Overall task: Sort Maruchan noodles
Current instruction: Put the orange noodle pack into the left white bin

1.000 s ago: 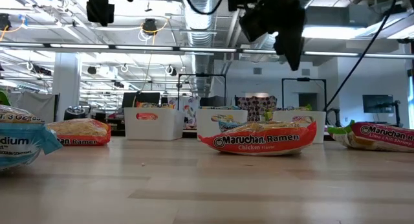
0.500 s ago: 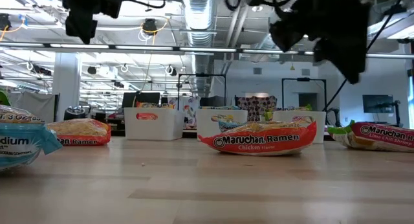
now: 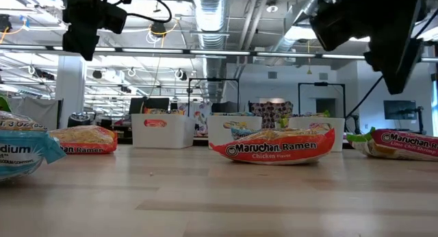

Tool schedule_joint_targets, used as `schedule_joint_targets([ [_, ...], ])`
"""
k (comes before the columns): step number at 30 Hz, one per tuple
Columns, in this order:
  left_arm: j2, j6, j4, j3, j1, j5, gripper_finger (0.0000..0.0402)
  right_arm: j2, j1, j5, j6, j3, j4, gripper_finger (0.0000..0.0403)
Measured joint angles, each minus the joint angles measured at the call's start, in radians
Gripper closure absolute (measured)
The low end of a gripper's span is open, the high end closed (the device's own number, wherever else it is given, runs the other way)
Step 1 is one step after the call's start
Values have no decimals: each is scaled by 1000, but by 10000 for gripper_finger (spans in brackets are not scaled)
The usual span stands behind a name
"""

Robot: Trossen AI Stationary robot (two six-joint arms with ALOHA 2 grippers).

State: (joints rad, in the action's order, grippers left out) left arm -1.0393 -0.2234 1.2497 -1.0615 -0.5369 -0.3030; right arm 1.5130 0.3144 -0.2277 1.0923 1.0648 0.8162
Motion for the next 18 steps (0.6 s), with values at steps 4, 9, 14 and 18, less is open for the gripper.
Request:
schedule_joint_targets([
  [4, 0, 0, -30, 6, 0, -4, 301, -39, 36, 56, 145, -75, -122, 187],
  [9, 0, -2, -74, 6, 0, -7, 301, -50, 72, 114, 276, -137, -311, 187],
  [14, -2, -2, -125, 6, 0, -7, 301, -44, 93, 218, 406, -174, -464, 187],
  [18, -2, 5, -150, 6, 0, -7, 301, -40, 98, 313, 540, -192, -468, 187],
])
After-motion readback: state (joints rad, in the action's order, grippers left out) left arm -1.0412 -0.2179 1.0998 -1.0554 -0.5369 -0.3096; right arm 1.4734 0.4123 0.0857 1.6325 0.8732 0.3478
